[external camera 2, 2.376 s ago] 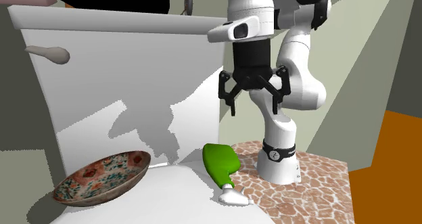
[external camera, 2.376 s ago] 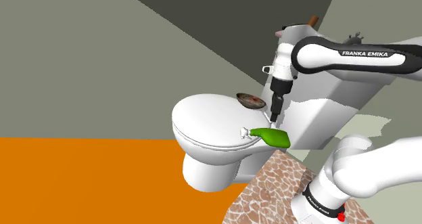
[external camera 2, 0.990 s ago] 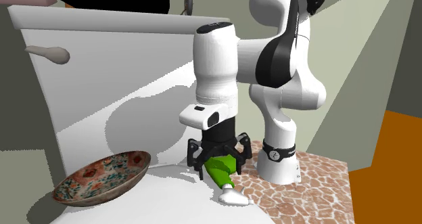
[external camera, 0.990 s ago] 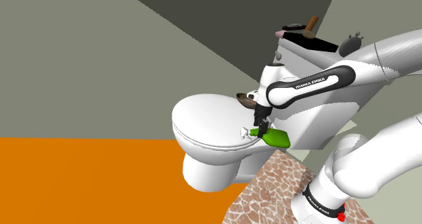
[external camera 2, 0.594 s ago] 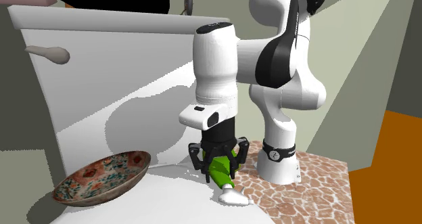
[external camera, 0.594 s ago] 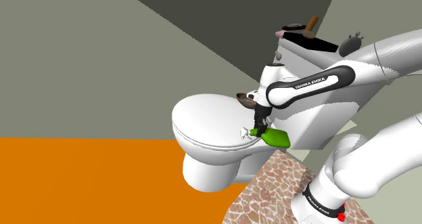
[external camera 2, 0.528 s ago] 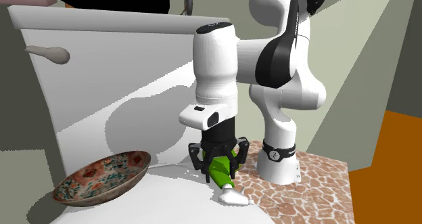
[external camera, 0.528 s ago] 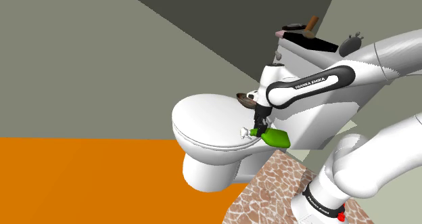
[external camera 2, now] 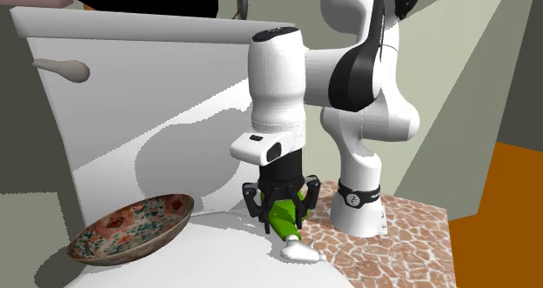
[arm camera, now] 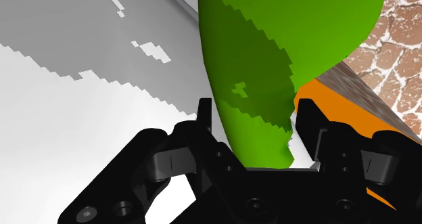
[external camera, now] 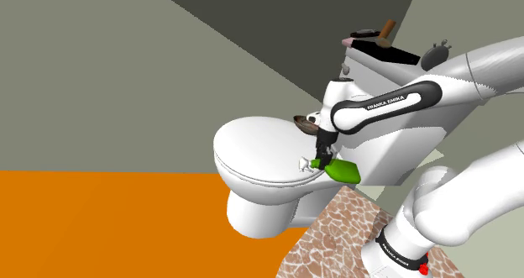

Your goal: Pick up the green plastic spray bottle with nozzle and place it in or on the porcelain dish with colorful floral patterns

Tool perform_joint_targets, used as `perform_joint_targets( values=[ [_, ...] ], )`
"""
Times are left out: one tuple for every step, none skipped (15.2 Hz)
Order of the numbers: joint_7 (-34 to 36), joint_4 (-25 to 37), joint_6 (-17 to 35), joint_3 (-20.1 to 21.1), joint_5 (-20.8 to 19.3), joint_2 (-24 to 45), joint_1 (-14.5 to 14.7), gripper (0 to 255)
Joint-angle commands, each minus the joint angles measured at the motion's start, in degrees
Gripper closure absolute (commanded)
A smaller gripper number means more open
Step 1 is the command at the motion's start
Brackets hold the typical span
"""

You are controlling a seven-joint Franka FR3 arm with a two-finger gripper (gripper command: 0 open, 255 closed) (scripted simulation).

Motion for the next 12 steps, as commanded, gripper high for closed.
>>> perform_joint_targets(
  values=[
    [0.1,0.6,-1.5,0.2,0.0,-0.9,0.0,255],
    [0.1,1.0,-2.5,0.3,0.1,-1.5,0.0,255],
    [0.1,1.4,-3.5,0.4,0.1,-2.0,0.0,255],
    [0.2,1.8,-4.4,0.5,0.1,-2.6,0.0,255],
    [0.2,2.3,-5.4,0.6,0.1,-3.1,0.0,255],
    [0.2,2.7,-6.3,0.7,0.1,-3.6,-0.1,255],
    [0.2,3.2,-7.3,0.8,0.2,-4.1,-0.1,255],
    [0.2,3.6,-8.2,0.9,0.2,-4.6,-0.1,255],
    [0.2,4.1,-9.1,1.0,0.2,-5.0,-0.1,255],
    [0.2,4.6,-10.0,1.1,0.3,-5.4,-0.1,255],
    [0.2,5.1,-11.0,1.2,0.3,-5.8,-0.1,255],
    [0.2,5.6,-11.9,1.3,0.4,-6.2,-0.1,255]
  ],
)
